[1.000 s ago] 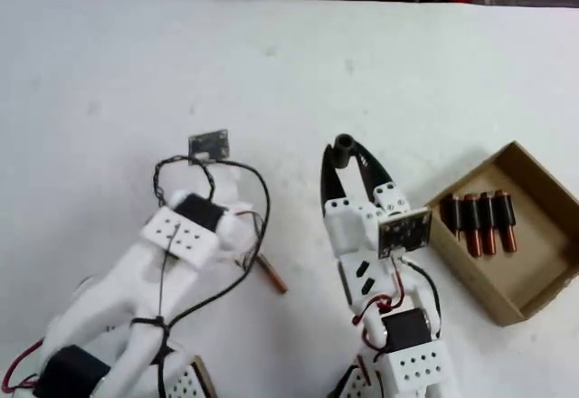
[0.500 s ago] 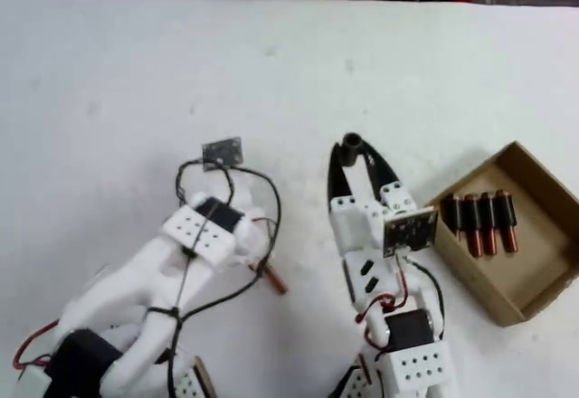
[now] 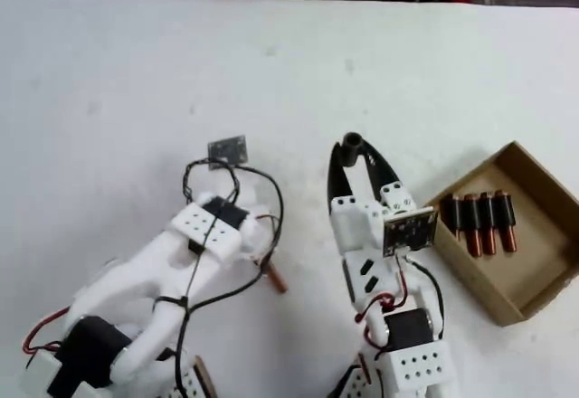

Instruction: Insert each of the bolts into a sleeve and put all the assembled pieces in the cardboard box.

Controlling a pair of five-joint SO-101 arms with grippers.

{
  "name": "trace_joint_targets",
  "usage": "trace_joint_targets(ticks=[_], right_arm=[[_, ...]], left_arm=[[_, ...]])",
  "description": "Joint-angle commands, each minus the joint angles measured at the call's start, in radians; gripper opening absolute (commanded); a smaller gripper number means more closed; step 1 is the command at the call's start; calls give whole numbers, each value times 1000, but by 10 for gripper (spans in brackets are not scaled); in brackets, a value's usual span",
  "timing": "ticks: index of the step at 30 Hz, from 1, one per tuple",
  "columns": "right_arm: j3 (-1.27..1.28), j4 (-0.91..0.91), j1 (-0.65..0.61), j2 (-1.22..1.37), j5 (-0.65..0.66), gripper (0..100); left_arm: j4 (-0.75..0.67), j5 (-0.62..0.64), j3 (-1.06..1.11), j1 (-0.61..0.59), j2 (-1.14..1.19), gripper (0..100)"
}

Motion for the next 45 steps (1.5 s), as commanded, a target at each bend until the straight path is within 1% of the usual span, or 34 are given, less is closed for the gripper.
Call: trace_joint_targets(ticks=[1, 3, 7, 9, 10, 15, 19, 23, 36, 43, 45], right_arm=[[11, -1, 13, -15, -3, 16], [11, -1, 13, -15, -3, 16], [11, 1, 13, -15, -3, 16], [11, 1, 13, -15, -3, 16], [11, 1, 13, -15, -3, 16], [11, 1, 13, -15, -2, 16], [11, 1, 13, -15, -2, 16], [11, 1, 13, -15, -2, 16], [11, 2, 15, -15, -2, 16], [11, 2, 15, -15, -2, 16], [11, 1, 15, -15, -2, 16]], left_arm=[[-35, 6, -40, 13, 2, 39], [-37, 3, -43, 13, 2, 94], [-63, 2, -29, 13, 2, 251], [-63, 2, -28, 13, 2, 296], [-63, 3, -28, 13, 1, 303], [-63, 5, -26, 15, 2, 294], [-80, 5, 5, 10, 4, 212], [-147, 5, 34, 4, 4, 153], [-160, 5, 35, 4, 5, 150], [-163, 6, 66, 61, 4, 151], [-163, 6, 66, 59, 4, 151]])
